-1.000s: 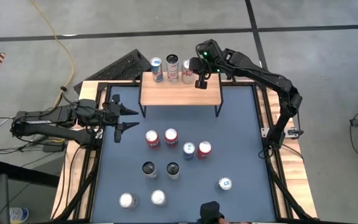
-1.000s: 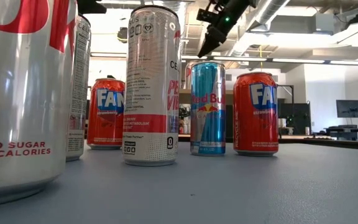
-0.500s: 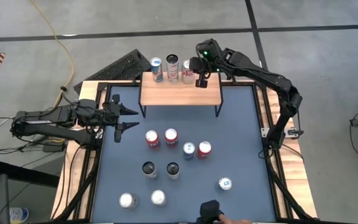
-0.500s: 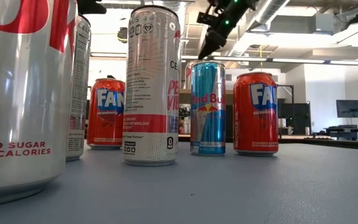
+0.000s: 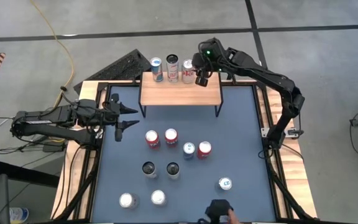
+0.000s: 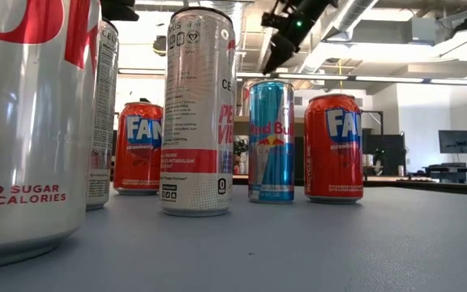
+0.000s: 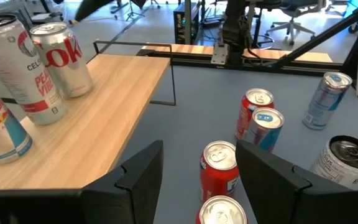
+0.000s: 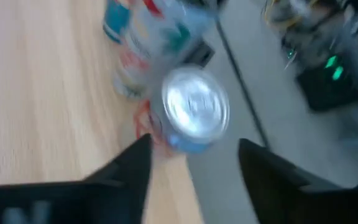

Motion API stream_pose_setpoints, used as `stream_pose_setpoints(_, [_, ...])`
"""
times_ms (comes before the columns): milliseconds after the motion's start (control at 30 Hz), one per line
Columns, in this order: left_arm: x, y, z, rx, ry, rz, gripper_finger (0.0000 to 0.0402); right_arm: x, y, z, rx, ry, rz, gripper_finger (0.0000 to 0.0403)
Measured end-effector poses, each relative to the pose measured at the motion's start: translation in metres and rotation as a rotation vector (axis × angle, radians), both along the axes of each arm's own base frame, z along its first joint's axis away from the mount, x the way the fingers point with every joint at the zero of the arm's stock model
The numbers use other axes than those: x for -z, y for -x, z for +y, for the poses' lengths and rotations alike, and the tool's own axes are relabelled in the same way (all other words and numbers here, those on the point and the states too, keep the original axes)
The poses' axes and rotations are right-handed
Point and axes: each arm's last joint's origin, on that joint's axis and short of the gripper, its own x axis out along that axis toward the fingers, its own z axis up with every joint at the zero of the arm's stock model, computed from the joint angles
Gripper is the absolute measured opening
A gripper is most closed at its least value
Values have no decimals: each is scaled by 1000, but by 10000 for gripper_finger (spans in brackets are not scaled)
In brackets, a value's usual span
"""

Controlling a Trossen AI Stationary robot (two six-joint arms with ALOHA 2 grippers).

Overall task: Place canned beverage on shelf
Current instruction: Put the right silver soda can on the shelf

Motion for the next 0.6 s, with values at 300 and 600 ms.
stream_pose_setpoints(300, [0,0,-1,29,-11,3,200,-2,17,-11,65,-157,-88,324])
stream_pose_setpoints(600, [0,0,-2,60,-16,6,213,49,43,-8,70,-172,-218,318])
